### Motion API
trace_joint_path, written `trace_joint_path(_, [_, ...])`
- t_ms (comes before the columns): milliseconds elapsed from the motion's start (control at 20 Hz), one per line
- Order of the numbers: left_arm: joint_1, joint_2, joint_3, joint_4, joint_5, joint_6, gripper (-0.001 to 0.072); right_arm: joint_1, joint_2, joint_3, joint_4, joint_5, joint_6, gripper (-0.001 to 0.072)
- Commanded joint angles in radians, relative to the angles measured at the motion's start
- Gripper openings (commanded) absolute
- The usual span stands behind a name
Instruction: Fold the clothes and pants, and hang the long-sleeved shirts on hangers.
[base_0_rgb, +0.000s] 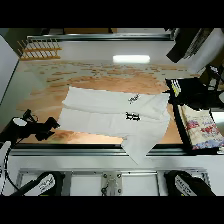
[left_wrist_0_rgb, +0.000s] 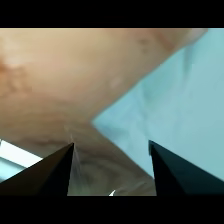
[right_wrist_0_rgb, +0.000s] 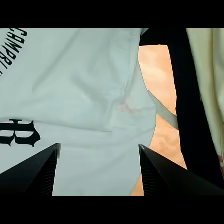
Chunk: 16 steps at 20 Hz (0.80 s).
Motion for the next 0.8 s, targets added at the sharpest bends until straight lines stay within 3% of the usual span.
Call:
trace_joint_path(0, [-0.090,-0.081,0.049,-0.060,0.059,0.000,0.0504,-0.001,0.003,-0.011,0.003,0.004,0.000,0.0526])
trace_joint_path(100, [-0.135,-0.103,0.099,-0.058,0.084,-0.029,0.0475,-0.002,0.003,-0.016,0.003,0.011,0.000,0.0527])
trace_joint_path(250, [-0.176,-0.106,0.144,-0.056,0.106,-0.031,0.0032,-0.005,0.004,-0.054,0.002,0.034,-0.001,0.0527])
trace_joint_path(550, [-0.166,0.025,0.029,0.043,0.075,-0.013,0.0008,-0.072,0.022,-0.377,0.035,0.126,0.043,0.0527])
trace_joint_path(750, [-0.166,0.129,-0.039,0.058,0.047,-0.013,0.0008,-0.059,0.019,-0.593,0.172,0.066,0.044,0.0526])
